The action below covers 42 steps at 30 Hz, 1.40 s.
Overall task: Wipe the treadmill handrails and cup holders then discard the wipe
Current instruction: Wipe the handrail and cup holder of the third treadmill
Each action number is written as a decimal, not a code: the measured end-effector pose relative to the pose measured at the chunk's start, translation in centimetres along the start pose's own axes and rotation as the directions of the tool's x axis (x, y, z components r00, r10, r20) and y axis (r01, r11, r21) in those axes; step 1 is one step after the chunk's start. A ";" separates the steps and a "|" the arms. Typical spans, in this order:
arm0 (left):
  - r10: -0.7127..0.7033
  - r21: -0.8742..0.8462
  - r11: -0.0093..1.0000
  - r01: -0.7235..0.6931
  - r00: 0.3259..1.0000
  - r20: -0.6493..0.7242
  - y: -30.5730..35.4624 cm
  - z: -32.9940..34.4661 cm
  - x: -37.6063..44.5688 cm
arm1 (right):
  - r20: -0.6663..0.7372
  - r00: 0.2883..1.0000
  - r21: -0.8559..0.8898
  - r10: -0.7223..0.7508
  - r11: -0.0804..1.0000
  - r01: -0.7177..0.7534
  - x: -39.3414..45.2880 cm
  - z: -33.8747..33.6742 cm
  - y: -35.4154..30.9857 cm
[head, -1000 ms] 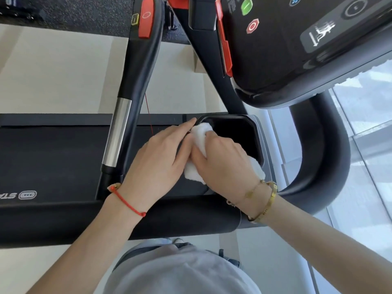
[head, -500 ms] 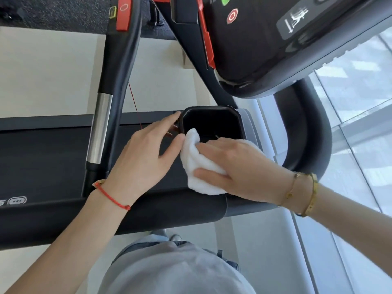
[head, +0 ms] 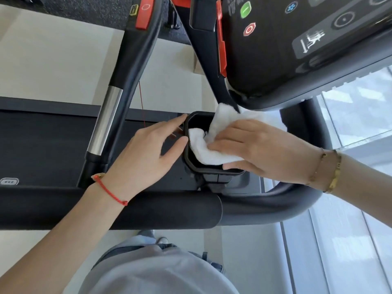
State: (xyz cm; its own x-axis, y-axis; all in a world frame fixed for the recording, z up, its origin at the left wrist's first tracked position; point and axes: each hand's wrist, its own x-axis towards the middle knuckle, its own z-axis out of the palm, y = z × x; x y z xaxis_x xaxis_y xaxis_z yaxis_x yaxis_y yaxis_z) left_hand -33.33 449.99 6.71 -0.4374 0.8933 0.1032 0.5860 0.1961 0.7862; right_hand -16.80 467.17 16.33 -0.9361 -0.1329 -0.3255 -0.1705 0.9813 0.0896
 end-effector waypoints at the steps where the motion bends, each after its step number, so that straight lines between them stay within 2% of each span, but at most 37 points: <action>1: -0.001 0.001 1.000 0.002 1.000 -0.003 -0.1 0.0 0.0 | 0.041 0.999 0.055 -0.005 0.998 0.003 0.0 0.2 0.1; 3: -0.010 -0.009 1.000 0.010 1.000 -0.008 -0.3 0.1 -0.1 | 0.030 0.999 0.139 -0.013 0.990 0.009 0.2 0.6 0.6; 6: -0.014 -0.009 1.000 0.014 1.000 0.000 -0.3 0.2 -0.1 | 0.021 0.999 0.041 -0.034 0.999 0.033 1.4 1.2 1.2; 8: -0.014 -0.003 1.000 0.014 1.000 0.014 -0.2 0.1 -0.2 | 0.061 0.996 -0.002 -0.061 0.998 0.061 3.0 1.8 0.9; 11: -0.023 -0.001 1.000 0.023 0.999 0.030 0.0 -0.1 -0.2 | 0.166 0.984 0.055 -0.064 0.997 0.055 5.1 2.1 0.3; 14: -0.018 0.004 1.000 0.018 1.000 0.025 0.0 -0.2 -0.2 | 0.206 0.976 0.025 -0.063 0.998 0.059 5.6 2.5 0.3; 23: -0.024 0.013 1.000 0.023 0.999 0.040 -0.6 -0.2 -0.3 | 0.377 0.926 -0.118 0.036 0.993 0.009 6.6 2.1 0.5; 26: -0.032 0.016 0.999 0.032 0.999 0.040 -0.5 -0.1 -0.3 | 0.337 0.941 -0.014 -0.005 1.000 0.011 5.7 1.2 0.8; 28: -0.036 0.016 0.999 0.035 0.999 0.038 -0.5 0.0 -0.2 | 0.219 0.976 0.060 -0.015 0.998 0.001 5.0 0.7 0.8; 31: -0.027 0.003 1.000 0.027 0.999 0.031 -0.5 0.1 -0.1 | 0.123 0.991 0.055 0.046 0.997 -0.053 4.8 1.3 0.0; 36: -0.013 -0.016 1.000 0.014 0.999 0.035 -0.6 0.2 -0.1 | 0.313 0.946 -0.012 0.082 0.996 -0.083 6.0 2.0 -0.3; 42: -0.005 0.025 1.000 0.004 1.000 0.031 -0.6 0.1 -0.2 | 0.307 0.946 -0.056 0.103 0.994 -0.090 5.2 1.5 -0.3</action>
State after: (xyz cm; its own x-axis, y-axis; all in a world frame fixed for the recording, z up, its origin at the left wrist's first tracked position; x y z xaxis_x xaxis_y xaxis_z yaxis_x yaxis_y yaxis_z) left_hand -33.52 449.75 6.16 -0.4187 0.9045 0.0807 0.6014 0.2097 0.7709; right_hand -21.12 466.37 13.16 -0.8090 0.0182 -0.5875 -0.1022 0.9799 0.1711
